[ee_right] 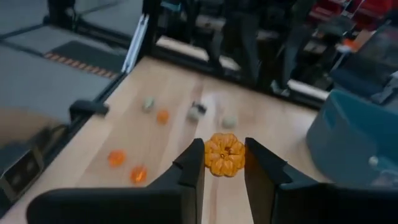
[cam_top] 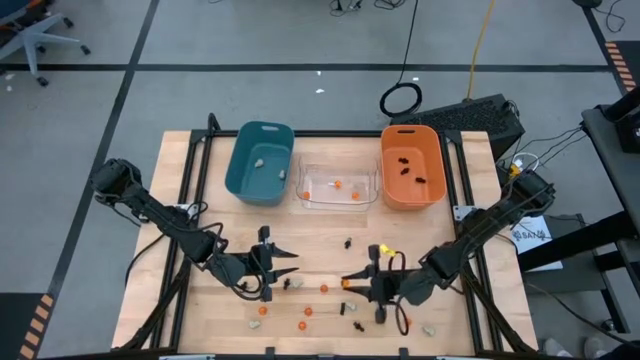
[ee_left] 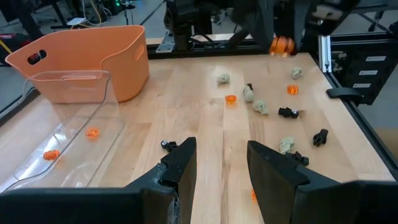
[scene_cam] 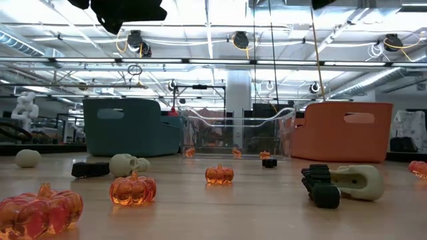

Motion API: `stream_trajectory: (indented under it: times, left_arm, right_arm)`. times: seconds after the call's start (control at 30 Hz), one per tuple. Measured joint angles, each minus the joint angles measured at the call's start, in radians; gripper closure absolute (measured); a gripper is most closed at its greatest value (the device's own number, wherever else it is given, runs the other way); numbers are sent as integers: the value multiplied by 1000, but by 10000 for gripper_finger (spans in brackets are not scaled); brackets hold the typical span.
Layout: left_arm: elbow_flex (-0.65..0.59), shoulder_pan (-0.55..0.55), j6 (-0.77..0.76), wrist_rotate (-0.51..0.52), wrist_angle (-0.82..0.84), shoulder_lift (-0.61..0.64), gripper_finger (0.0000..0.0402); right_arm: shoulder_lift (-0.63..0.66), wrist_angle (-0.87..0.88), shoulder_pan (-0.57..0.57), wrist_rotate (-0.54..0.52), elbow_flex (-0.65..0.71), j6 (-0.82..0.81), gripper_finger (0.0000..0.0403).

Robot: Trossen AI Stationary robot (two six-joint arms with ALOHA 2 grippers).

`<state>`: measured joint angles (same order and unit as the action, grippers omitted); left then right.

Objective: Sort Halloween decoration
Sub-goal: Put the orange pumpkin toy into the transparent bin

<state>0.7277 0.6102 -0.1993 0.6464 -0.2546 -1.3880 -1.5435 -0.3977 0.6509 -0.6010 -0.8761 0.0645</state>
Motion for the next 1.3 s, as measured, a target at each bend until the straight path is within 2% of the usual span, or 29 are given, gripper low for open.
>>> stream_trajectory:
  times: [0.17,0.53,1.03,1.3]
  left_arm:
    - [0,0,2,0,1,0,260]
    - [0,0,-2,1,2,0,260]
    - [0,0,-2,1,2,0,260]
    - [0,0,-3,1,2,0,260]
  right_arm:
    - [-7,-74,-29,0,0,77,344]
    - [-5,-103,-63,2,0,270,344]
    - [-5,-106,-35,3,0,703,344]
    - [-5,-107,-34,3,0,734,344]
